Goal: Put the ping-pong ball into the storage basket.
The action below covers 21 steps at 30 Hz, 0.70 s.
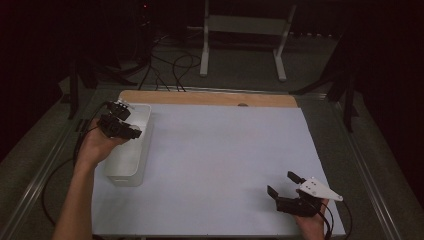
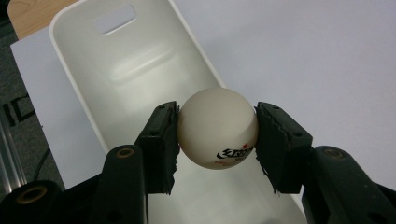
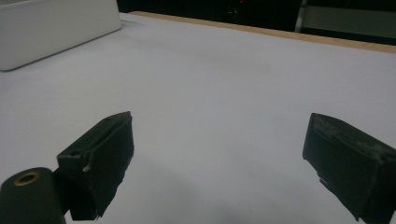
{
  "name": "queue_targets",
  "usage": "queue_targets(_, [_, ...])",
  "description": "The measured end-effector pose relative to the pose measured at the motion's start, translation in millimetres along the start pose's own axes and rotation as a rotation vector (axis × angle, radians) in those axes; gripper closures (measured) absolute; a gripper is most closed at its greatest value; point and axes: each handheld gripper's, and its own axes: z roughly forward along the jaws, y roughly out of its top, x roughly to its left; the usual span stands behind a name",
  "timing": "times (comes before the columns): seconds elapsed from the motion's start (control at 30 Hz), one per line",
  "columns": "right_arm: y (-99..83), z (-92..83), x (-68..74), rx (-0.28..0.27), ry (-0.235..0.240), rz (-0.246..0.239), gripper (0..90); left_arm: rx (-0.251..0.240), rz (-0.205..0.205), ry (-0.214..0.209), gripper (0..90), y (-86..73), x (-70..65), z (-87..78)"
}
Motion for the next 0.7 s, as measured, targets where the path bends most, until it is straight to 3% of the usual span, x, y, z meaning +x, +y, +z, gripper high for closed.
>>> queue_targets(0.57, [0.1,0.1,0.2,0.001,-0.002,-0.001,8.5,0.008,-0.018,0.012,50.7,-5.3,2.6,2.9])
queue_targets(0.6, [0.1,0.0,0.1,0.0,-0.002,-0.003,8.4,0.009,-0.024,0.02,48.1,-5.1,2.9,3.1])
queue_targets(0.7, [0.2,-0.3,0.1,-0.001,-0.003,-0.002,8.4,0.01,-0.048,0.065,22.1,-4.5,3.5,4.7])
